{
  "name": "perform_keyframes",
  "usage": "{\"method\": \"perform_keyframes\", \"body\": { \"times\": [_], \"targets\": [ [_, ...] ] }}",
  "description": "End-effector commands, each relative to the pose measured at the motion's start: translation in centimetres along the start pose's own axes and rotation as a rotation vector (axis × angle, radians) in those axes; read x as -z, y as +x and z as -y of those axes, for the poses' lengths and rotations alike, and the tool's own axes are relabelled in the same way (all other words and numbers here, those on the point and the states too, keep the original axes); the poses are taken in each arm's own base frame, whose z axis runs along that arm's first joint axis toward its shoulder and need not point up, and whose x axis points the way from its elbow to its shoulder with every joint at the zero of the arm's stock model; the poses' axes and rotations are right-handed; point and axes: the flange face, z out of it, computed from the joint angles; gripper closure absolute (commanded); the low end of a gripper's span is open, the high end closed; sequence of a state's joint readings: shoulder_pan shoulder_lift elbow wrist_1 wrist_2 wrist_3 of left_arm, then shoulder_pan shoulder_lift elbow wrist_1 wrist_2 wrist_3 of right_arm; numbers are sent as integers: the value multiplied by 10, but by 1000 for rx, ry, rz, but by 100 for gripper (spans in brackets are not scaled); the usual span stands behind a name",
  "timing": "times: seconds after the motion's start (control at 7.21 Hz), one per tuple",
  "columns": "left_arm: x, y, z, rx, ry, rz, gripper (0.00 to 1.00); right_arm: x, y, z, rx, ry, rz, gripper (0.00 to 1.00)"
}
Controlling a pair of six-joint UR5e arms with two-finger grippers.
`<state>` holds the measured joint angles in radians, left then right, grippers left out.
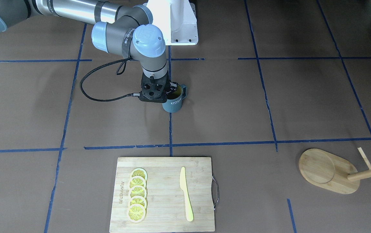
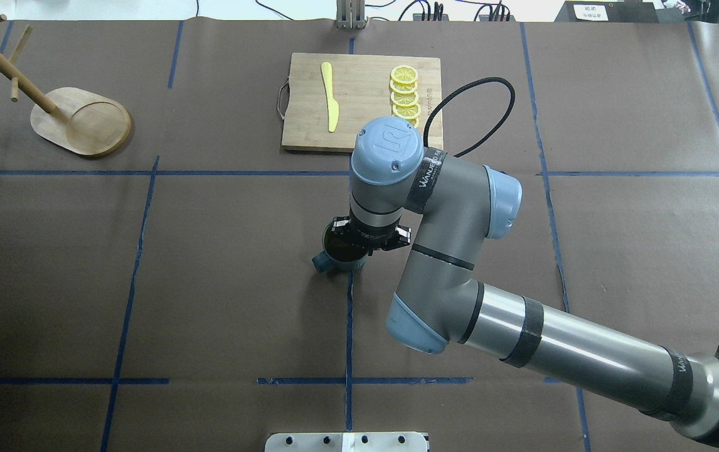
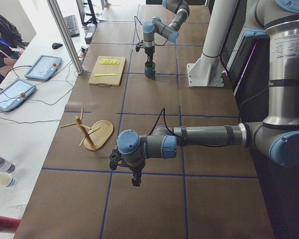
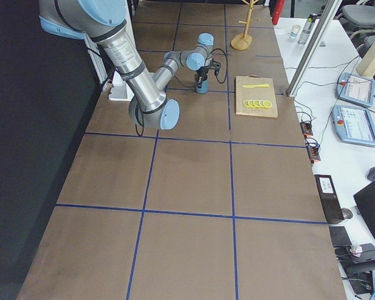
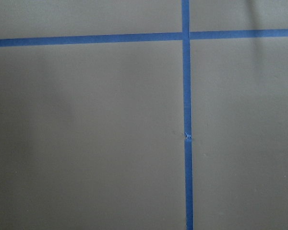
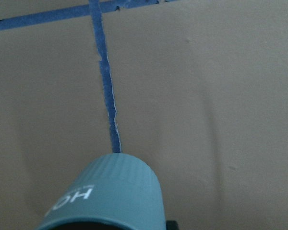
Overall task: Hang cup on storage rack
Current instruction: 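Lower the teal mug onto the table center with the right gripper, then open the right gripper and withdraw the right arm from the mug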
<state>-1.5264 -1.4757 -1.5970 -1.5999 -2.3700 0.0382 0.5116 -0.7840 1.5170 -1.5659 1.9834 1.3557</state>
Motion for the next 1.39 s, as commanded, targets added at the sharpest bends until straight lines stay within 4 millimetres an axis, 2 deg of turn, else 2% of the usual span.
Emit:
{"method": "perform_keyframes", "body": {
  "times": [0.0,0.28,0.42,0.55,0.69,0.83,0.97,1.11,1.25],
  "targets": [
    [1,1,0,-3,4,0,0,8,-2,-3,7,-2,16,0],
    [3,2,1,-6,9,0,0,80,10,-2,8,15,27,0],
    [3,3,1,-8,9,0,0,122,27,3,37,39,13,0],
    [6,5,2,-13,16,2,0,158,56,34,65,60,0,0],
    [12,11,4,-26,28,6,0,177,102,73,92,49,4,0],
    [15,13,4,-30,33,13,0,197,168,112,147,61,-5,0],
    [18,16,8,-27,40,14,0,208,238,144,211,65,-29,0],
    [22,20,11,-32,47,6,0,209,309,165,270,56,-54,0],
    [32,31,12,-46,62,7,0,212,391,179,350,39,-85,0]
  ]
}}
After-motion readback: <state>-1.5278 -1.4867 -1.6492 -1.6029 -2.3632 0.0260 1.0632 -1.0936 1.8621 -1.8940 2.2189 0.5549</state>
